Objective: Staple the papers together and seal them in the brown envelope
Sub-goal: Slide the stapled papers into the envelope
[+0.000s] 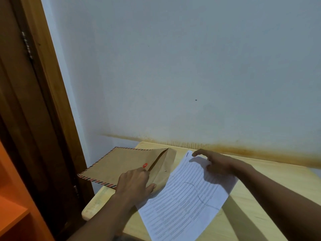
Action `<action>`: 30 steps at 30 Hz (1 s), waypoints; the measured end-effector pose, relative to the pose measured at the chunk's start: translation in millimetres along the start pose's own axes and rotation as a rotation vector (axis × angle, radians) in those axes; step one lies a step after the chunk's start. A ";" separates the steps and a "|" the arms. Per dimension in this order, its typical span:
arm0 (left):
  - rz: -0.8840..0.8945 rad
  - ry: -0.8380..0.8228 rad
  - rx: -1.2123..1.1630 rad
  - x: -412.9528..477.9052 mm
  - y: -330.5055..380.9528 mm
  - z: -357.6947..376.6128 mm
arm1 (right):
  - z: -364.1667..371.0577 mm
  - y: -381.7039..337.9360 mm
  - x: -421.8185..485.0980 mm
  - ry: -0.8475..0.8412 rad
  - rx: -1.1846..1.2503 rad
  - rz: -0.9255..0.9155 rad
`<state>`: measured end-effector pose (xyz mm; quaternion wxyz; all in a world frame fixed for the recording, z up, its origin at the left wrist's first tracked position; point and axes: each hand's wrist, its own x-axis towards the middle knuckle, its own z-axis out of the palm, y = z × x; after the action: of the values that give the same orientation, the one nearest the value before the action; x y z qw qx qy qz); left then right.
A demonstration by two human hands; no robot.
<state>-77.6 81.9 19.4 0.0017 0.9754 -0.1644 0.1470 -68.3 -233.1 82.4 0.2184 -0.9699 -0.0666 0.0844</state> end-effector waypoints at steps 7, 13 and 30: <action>-0.013 0.009 -0.021 5.8 8.7 -1.0 | -77.1 -1.3 -32.5 0.059 -0.028 0.140; -0.004 0.008 -0.036 8.8 17.2 -4.6 | -126.9 -1.0 -61.9 0.259 0.097 0.108; -0.046 0.018 -0.093 15.7 23.6 -9.5 | -151.5 -38.6 -79.1 0.408 0.780 -0.088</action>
<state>-73.7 55.1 31.9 0.0518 0.9764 -0.1487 0.1477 -119.9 -274.1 244.7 0.5801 -0.8080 -0.0267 -0.0996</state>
